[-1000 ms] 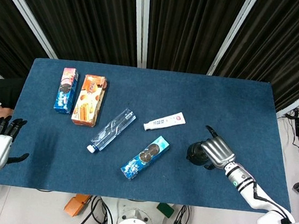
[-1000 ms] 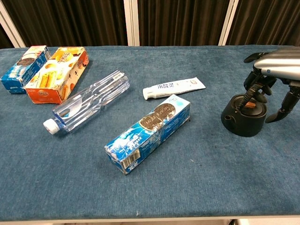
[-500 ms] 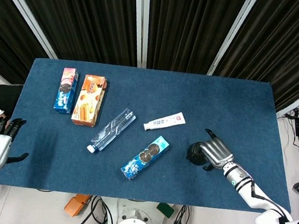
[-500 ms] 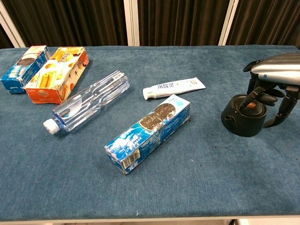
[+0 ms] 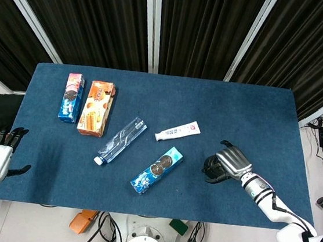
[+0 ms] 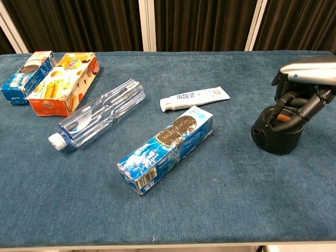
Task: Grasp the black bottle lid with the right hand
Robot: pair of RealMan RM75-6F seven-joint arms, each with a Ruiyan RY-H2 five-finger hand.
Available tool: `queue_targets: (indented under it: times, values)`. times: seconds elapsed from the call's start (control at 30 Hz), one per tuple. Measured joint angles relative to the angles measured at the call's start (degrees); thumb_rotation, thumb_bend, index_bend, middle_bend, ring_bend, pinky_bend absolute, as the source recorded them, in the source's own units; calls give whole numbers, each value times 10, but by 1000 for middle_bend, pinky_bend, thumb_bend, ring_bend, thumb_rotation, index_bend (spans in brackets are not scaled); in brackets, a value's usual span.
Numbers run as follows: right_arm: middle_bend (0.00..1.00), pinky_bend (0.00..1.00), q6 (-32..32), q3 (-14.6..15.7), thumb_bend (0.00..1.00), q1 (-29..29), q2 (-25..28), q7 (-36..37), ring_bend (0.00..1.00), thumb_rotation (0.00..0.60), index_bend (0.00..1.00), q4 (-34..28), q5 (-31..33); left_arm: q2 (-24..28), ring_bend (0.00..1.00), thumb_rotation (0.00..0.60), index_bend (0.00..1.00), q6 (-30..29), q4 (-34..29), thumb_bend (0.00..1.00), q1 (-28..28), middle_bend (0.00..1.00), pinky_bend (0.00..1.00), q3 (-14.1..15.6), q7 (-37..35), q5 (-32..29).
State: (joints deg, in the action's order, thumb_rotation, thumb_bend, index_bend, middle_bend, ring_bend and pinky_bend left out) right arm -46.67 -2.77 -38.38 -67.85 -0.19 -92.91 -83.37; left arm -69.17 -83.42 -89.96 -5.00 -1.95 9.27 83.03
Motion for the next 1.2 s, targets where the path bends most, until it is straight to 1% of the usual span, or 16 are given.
queue_targets:
  times: [0.1,0.3,0.33,0.43,0.5,0.53,0.67,0.73,0.8,0.87,1.03,1.13,1.2]
  values:
    - [1000,206,-18,-1,0,3,3,28,1000,220,1000,6,-14,0,16,600,136,1,-2,48,-1,112,0,-1,2,-1]
    - [1000,238,-63,-7,4,14,14,71,1000,214,1000,13,-32,2,16,600,137,2,-7,48,-3,112,0,-3,7,0]
    - [1000,251,-73,-9,42,17,16,74,1000,212,1000,13,-34,3,16,600,137,2,-7,48,-4,112,0,-3,7,0]
    - [1000,285,-98,-14,224,24,19,80,1000,214,1000,12,-40,3,17,600,137,4,-10,48,-6,112,0,-4,9,0]
    - [1000,300,-112,-15,311,29,19,82,1000,213,1000,13,-45,3,16,600,137,5,-11,48,-7,112,0,-4,11,0]
    - [1000,308,-115,-15,352,32,19,82,1000,213,1000,14,-46,3,16,600,137,6,-11,48,-8,112,0,-4,12,0]
    - [1000,333,-125,-15,463,38,14,83,1000,215,1000,20,-45,3,16,600,136,9,-12,48,-9,112,0,-4,12,-2]
    - [1000,336,-131,-15,509,40,12,84,1000,227,1000,23,-44,4,16,600,136,9,-13,48,-10,112,0,-5,10,-3]
    - [1000,340,-136,-16,529,42,10,82,1000,236,1000,24,-44,4,16,600,136,9,-12,48,-11,112,0,-6,9,-3]
    - [1000,348,-139,-17,549,43,9,79,1000,269,1000,24,-45,4,16,600,136,9,-12,48,-11,112,0,-6,8,-2]
    - [1000,367,-147,-20,555,46,3,50,1000,333,1000,25,-42,1,17,600,136,11,-9,49,-12,112,0,-5,5,-3]
    - [1000,376,-150,-23,556,45,-1,40,1000,352,1000,26,-41,-1,16,600,136,11,-5,48,-12,112,0,-4,2,-4]
    - [1000,383,-151,-26,556,43,-4,33,1000,386,1000,25,-40,-2,16,600,136,10,-3,48,-11,112,0,-5,0,-3]
